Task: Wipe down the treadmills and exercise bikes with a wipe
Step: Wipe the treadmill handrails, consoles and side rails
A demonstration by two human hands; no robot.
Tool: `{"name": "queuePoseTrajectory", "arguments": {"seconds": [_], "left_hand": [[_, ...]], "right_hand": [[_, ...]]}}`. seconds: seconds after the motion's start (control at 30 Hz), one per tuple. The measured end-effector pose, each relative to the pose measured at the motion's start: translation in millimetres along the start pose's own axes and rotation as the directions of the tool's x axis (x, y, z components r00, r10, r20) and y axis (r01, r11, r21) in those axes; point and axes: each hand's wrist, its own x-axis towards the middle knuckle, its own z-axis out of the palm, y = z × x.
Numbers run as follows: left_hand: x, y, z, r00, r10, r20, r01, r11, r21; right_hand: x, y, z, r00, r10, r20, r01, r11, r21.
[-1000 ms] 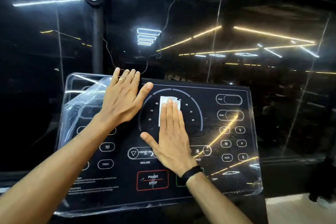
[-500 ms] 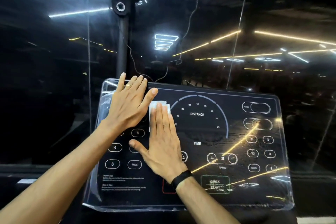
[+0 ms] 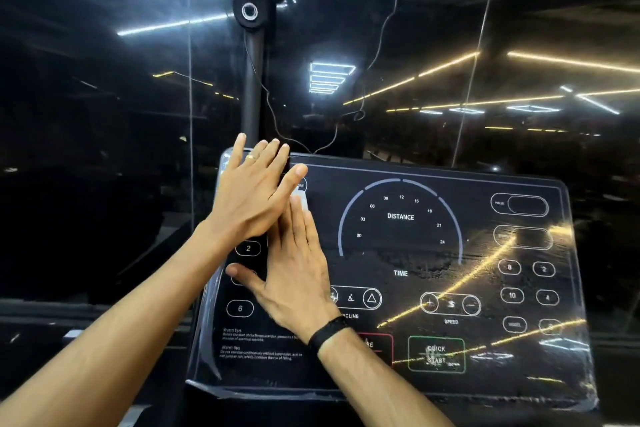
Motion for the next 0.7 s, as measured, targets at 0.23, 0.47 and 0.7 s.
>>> {"name": "queuePoseTrajectory", "arguments": {"seconds": [0.23,0.47,0.7], "left_hand": [[8.5,-11.0,-13.6,0.999,0.006,0.043,0.003,0.978,-0.207],[6.7,-15.5,-12.8,0.999,0.028,0.032,-0.021,0.981,-0.194],[6.4,-21.0,-11.8,0.996,0.018,0.088,0.001,0.976,-0.219]], "right_hand": [[14.1,-27.7,3.2,0.997,-0.072,0.038,0.070,0.996,0.046],[15.9,-39.4,3.2,0.986,-0.167,0.012,0.165,0.981,0.106],[-24.4,7.1,5.7,0.997,-0.070,-0.030,0.072,0.994,0.081]]}}
